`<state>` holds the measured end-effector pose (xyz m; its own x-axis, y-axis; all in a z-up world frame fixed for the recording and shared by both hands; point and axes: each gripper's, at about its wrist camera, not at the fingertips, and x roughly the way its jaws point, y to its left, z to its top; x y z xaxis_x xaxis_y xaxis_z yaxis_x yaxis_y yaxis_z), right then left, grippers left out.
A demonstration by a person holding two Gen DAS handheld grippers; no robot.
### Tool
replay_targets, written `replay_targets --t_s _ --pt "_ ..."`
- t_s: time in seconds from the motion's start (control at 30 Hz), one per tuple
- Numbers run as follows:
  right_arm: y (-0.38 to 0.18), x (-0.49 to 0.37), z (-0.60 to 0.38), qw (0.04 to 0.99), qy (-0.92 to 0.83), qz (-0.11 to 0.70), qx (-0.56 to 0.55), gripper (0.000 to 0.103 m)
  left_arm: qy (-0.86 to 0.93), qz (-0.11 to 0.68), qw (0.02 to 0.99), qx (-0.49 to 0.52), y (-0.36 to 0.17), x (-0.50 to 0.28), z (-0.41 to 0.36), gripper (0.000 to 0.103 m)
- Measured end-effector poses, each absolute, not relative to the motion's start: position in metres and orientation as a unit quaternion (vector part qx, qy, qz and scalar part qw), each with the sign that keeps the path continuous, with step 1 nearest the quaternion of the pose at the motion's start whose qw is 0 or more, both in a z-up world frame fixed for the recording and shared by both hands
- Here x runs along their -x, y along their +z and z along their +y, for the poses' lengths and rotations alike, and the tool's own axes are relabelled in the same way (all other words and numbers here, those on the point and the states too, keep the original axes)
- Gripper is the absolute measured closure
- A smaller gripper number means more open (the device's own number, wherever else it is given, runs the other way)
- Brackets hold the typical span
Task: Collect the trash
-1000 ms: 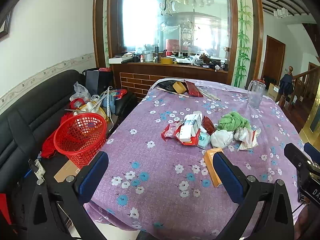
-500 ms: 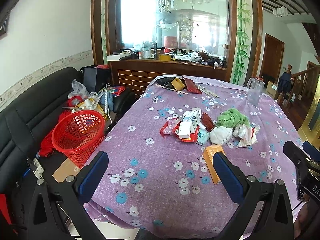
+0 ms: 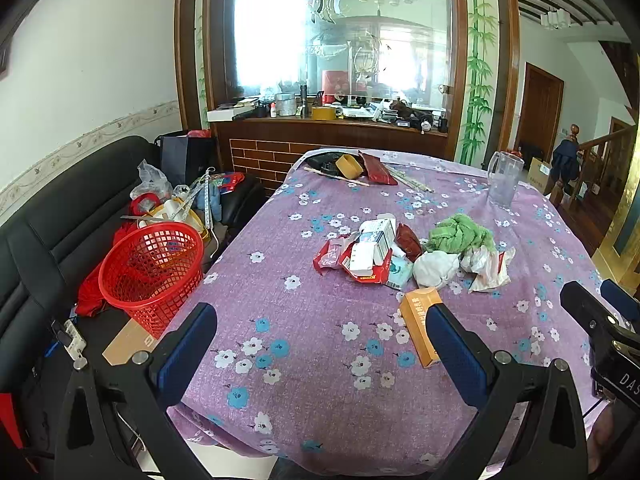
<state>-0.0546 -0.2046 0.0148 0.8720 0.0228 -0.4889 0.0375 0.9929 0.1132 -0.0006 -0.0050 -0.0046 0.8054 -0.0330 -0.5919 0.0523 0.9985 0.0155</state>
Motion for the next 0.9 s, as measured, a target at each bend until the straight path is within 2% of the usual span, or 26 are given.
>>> replay_targets --t_s 0.9 --pt "0.0137 0.0520 -0.2042 0.964 0.004 0.257 -0.063 0.000 -0.018 0.319 0.947 -0.014 -0.0099 -0.0044 -0.0028 0.000"
